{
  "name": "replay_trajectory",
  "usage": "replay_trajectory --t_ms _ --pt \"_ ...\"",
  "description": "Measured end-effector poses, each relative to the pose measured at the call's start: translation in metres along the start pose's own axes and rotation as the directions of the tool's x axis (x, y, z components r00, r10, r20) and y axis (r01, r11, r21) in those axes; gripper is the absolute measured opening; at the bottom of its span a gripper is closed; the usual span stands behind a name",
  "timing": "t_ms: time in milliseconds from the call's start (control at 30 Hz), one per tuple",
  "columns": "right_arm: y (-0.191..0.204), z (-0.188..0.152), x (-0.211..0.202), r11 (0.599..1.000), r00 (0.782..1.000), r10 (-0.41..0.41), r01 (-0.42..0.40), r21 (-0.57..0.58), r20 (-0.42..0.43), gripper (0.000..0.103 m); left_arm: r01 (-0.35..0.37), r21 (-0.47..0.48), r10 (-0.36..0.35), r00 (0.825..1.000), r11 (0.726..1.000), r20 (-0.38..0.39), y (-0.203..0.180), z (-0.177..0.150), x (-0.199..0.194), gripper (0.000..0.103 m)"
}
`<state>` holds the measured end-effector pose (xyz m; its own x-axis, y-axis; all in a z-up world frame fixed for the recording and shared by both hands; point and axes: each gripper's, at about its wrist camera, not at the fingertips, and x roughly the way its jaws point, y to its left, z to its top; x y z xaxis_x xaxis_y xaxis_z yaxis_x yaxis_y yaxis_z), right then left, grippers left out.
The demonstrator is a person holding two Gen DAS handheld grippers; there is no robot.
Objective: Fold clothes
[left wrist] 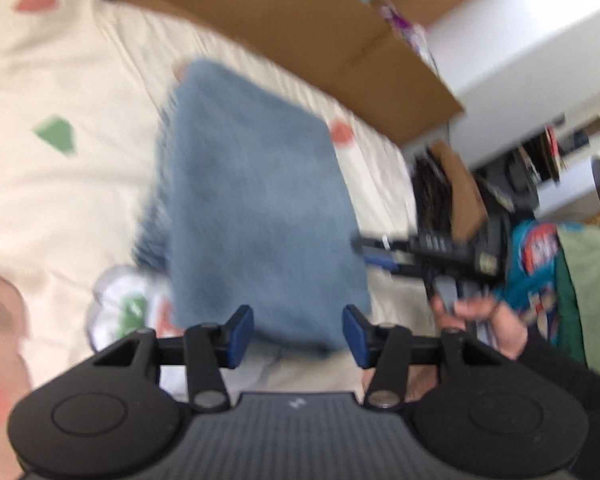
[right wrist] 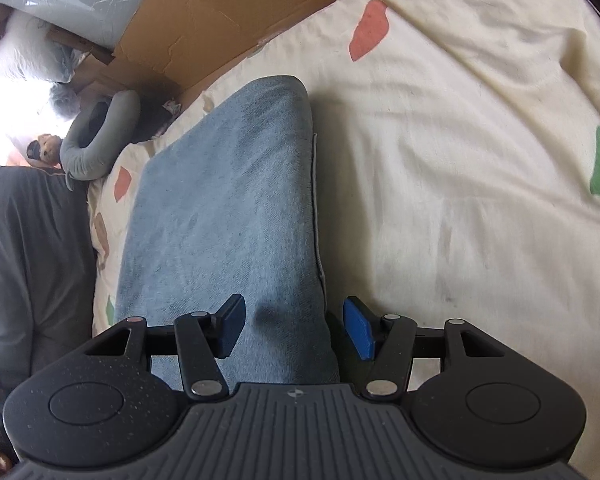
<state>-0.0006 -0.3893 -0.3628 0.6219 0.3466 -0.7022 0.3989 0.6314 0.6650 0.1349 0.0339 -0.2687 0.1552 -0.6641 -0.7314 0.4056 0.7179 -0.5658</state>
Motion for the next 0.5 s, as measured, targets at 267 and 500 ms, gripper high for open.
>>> replay_trajectory --t_ms 267,500 --pt "0.005 0.01 0.006 1.0 1.0 -0.011 0.012 -0.014 0.017 0.058 -0.055 -0.083 0.059 0.997 0.995 0.044 0.04 0.0 0.03 0.056" --pt "0.01 0.012 0.02 0.998 0.999 -0.036 0.035 -0.061 -0.006 0.057 -0.013 -0.164 0.014 1.0 0.986 0.008 0.052 -0.011 0.059 0.021"
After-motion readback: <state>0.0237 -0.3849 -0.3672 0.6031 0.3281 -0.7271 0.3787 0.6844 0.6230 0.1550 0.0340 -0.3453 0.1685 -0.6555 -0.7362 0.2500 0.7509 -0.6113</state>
